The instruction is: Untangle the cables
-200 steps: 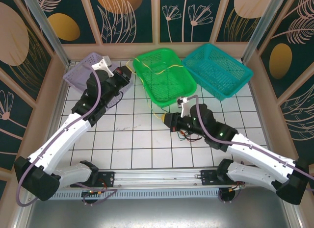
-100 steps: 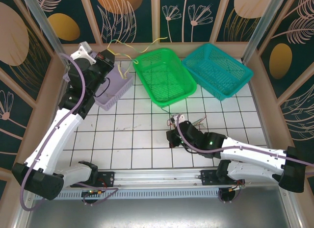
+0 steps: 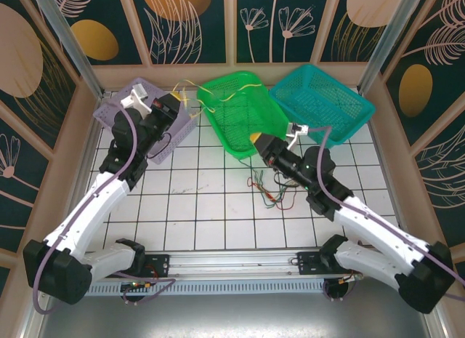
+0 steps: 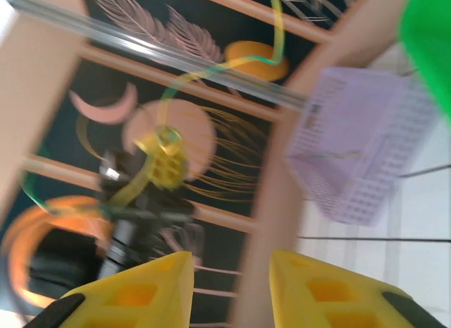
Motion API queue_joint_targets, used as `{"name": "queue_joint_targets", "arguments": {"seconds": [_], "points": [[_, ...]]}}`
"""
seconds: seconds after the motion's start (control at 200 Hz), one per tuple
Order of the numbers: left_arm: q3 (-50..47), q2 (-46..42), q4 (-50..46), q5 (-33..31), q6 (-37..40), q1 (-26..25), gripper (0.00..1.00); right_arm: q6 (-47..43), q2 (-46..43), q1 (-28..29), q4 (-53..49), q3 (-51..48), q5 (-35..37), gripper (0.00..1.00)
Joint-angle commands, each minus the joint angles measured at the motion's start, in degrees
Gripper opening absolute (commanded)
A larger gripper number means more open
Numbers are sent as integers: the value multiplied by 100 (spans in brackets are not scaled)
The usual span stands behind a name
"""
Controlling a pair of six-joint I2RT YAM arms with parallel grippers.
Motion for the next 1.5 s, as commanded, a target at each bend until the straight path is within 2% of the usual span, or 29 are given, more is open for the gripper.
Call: {"name": "queue_joint_targets", "arguments": {"seconds": [0.0, 0.08, 0.165, 0.23, 0.28, 0.385, 0.51, 0.576, 0.656, 0.796, 0.936, 1.041, 1.346, 1.496], "points": [[-252, -260, 959, 185, -596, 17, 0, 1641, 833, -97, 2361, 166, -703, 38], [-304, -286, 998, 275, -630, 4, 0, 2347, 1493, -108, 2943, 476, -799, 41], [-320, -305, 1010, 448, -462, 8, 0, 3078, 2000, -92, 3079, 832, -901, 43], [-269, -282, 1025, 687, -271, 8, 0, 3235, 2183, -92, 2976, 1119, -1046, 40], [-211, -225, 1007, 921, -80, 6, 0, 3055, 2206, -91, 2527, 1418, -1228, 37], [30, -39, 769, 1480, 442, 8, 0, 1523, 1964, -116, 583, 2194, -1571, 33], [502, 198, 443, 2083, 1011, 6, 0, -1013, 1622, -86, -2018, 2976, -1470, 31], [691, 319, 364, 2460, 1266, 7, 0, -1956, 1610, -251, -3064, 3260, -1550, 32], [844, 453, 391, 2940, 1465, 6, 0, -2914, 1699, -652, -3939, 3573, -2040, 33], [1125, 712, 139, 3635, 1883, 6, 0, -3625, 1868, -1228, -4133, 3735, -3711, 32], [1367, 972, -58, 4103, 2056, 7, 0, -4650, 2074, -1252, -4785, 4069, -4537, 32], [1470, 1126, -117, 4224, 2084, 8, 0, -4977, 2174, -1260, -4895, 4021, -4745, 33], [1454, 1275, 78, 4355, 1937, 1, 0, -4525, 2351, -1239, -3971, 3719, -5300, 31], [1428, 1300, 158, 4372, 1865, 4, 0, -4669, 2455, -1224, -4114, 3744, -5203, 31]]}}
